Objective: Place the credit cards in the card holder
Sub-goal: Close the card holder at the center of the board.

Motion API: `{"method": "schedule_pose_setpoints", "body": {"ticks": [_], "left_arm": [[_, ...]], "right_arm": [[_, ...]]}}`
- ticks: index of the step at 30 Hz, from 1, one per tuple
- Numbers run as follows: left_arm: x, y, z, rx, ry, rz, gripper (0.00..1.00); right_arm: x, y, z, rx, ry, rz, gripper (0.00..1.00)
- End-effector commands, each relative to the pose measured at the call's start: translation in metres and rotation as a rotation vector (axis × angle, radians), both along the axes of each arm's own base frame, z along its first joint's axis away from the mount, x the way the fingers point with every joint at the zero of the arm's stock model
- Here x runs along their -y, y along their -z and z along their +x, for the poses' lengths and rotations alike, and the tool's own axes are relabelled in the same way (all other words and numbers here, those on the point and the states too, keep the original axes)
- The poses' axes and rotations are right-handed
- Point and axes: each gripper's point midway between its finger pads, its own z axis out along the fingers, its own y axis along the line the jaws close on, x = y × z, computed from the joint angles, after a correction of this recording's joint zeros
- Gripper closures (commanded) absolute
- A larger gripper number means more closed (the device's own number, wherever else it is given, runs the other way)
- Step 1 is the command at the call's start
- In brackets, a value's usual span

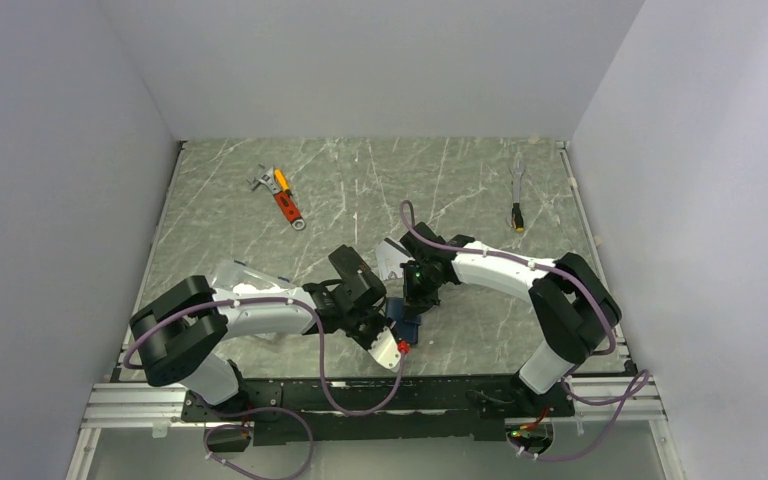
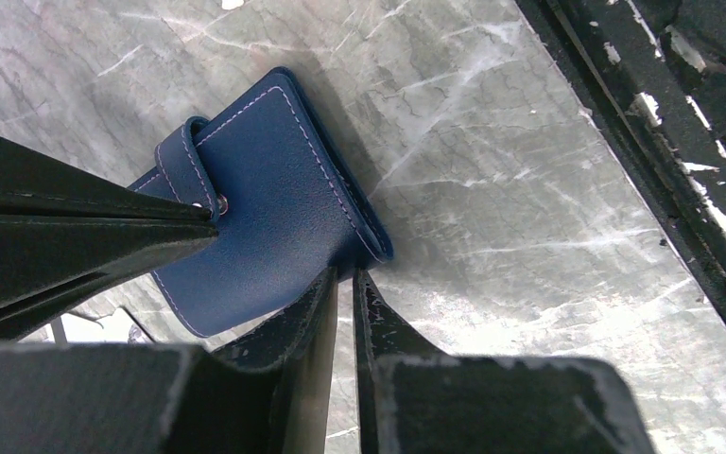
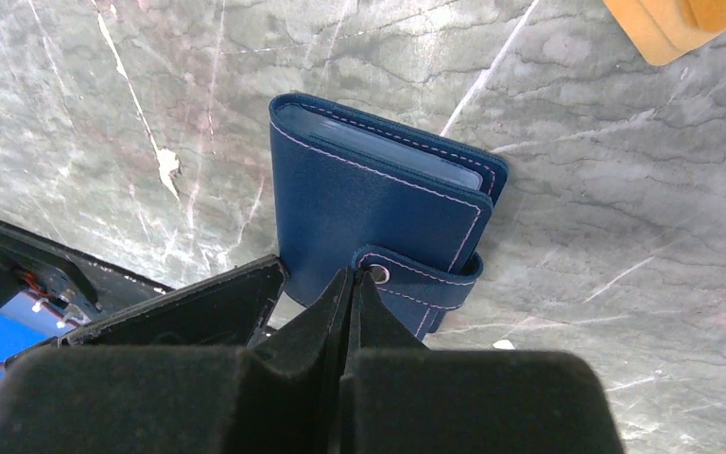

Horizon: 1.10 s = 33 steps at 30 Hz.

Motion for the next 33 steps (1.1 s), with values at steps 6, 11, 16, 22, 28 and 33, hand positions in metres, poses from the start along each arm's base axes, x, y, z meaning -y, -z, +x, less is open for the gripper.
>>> {"method": "schedule_pose_setpoints", "body": {"ticks": [6, 11, 16, 22, 28, 33], "left_arm": [[0.006, -0.005, 0.005, 0.018, -0.007, -0.003, 0.83], [0.007, -0.007, 0.006, 0.019, -0.014, -0.006, 0.83], [0.007, -0.008, 0.006, 0.017, -0.022, -0.006, 0.83], [0.006, -0.007, 0.007, 0.020, -0.029, -0.003, 0.84], [0.006, -0.010, 0.009, 0.028, -0.037, -0.009, 0.84], [0.005, -0.014, 0.012, 0.030, -0.057, -0.015, 0.84]], "right_arm": [[0.004, 0.004, -0.006, -0.007, 0.009, -0.021, 1.00], [0.008, 0.009, -0.013, -0.023, 0.014, -0.019, 1.00], [0.012, 0.014, -0.019, -0.038, 0.018, -0.028, 1.00], [0.014, 0.016, -0.025, -0.049, 0.016, -0.022, 1.00], [0.022, 0.022, -0.034, -0.061, 0.040, -0.019, 1.00], [0.030, 0.029, -0.038, -0.062, 0.080, -0.020, 1.00]]}}
